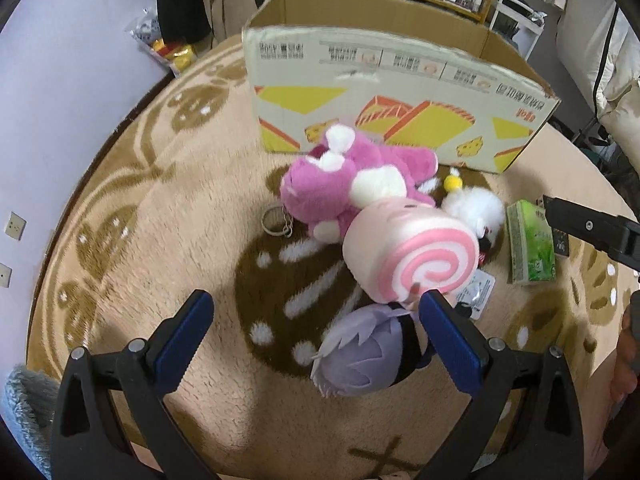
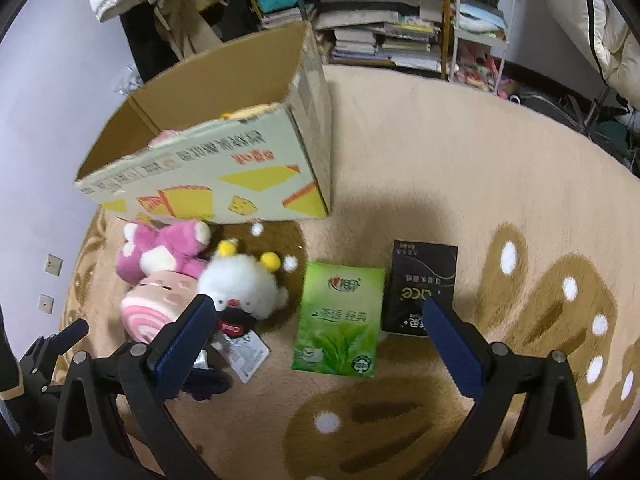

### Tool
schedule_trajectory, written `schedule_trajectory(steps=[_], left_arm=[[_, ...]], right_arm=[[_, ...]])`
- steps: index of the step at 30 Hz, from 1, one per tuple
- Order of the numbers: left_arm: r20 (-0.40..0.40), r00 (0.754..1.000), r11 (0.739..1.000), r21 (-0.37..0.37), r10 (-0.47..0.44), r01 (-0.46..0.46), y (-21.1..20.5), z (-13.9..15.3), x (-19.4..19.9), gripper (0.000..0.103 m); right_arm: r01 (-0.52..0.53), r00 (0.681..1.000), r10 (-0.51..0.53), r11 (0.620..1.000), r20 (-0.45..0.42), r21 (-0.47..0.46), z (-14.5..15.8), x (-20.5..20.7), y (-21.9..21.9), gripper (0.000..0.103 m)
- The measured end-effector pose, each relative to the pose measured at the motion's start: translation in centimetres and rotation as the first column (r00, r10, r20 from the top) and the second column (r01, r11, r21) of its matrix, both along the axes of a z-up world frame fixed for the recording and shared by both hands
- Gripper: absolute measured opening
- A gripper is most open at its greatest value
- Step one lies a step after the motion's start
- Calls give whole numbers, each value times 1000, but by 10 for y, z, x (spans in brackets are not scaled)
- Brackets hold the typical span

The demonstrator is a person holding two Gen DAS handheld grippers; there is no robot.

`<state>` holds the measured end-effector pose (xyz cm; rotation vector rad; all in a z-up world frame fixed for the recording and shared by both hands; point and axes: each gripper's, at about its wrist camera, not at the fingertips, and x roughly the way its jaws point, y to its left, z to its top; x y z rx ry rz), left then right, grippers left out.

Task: Organize soft objects
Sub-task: 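Move both tools back toward the remaining toys beside the box, then grasp the purple-haired doll with the left tool while the right tool grasps the green tissue pack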

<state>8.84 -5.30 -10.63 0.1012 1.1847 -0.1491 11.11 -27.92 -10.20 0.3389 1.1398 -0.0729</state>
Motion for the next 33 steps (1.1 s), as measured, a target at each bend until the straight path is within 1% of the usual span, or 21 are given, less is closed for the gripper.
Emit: schedule_trajectory(steps=[2,6,10,14,16,17,20,22,24,26,27,28,29,30,31,33], left_arm=[[-17,1000,1000,-9,4,-4,1,-4,0,102],[-48,999,998,-69,-2,-2,1,-6,-1,102],[-52,998,998,-51,-24,22,-4,-10,-3,102],[-87,995,998,-44,-48,44,-11,-19,-6,102],[-97,994,998,-30,-56,53,-15,-23,-8,101],[-97,994,998,-23,-56,54,-17,-24,-10,101],[-103,993,998,-36,-51,48,-17,-27,-9,101],[-107,993,998,-50,-47,42,-15,-28,-9,101],[-110,993,997,-70,-51,43,-14,-30,-10,97],[-117,991,993,-105,-67,55,-12,-31,-9,85],[-118,990,991,-113,-79,65,-13,-31,-8,82],[-112,989,990,-112,-96,84,-16,-30,-9,75],[-105,988,989,-112,-112,100,-18,-29,-12,66],[-102,987,987,-118,-125,113,-21,-28,-15,61],[-94,986,987,-103,-136,127,-24,-26,-18,59],[-77,986,986,-82,-149,143,-28,-24,-22,57]], right_arm=[[11,1000,-11,1000,-28,-2,-7,2,-3,103],[29,997,-29,1000,-73,-10,-18,6,-7,103],[27,993,-28,1000,-115,-5,-27,9,-8,103],[11,990,-10,1000,-141,10,-32,11,-8,103],[6,987,-3,1000,-160,13,-36,13,-6,98],[5,986,-4,1000,-168,5,-39,14,-6,98],[3,987,-3,1000,-160,4,-40,15,-6,98],[1,987,-1,1000,-161,-2,-41,14,-6,94],[0,986,-2,1000,-165,-11,-41,14,-6,92],[1,986,-3,1000,-164,-17,-42,14,-6,88],[2,987,-5,1000,-162,-20,-42,14,-6,82],[3,987,-7,1000,-158,-22,-41,13,-6,74],[4,988,-7,1000,-154,-20,-41,13,-7,71],[2,989,-3,1000,-150,-9,-39,12,-7,64],[-2,989,2,1000,-150,5,-37,10,-6,55],[-16,986,17,1000,-165,9,-37,7,-2,55]])
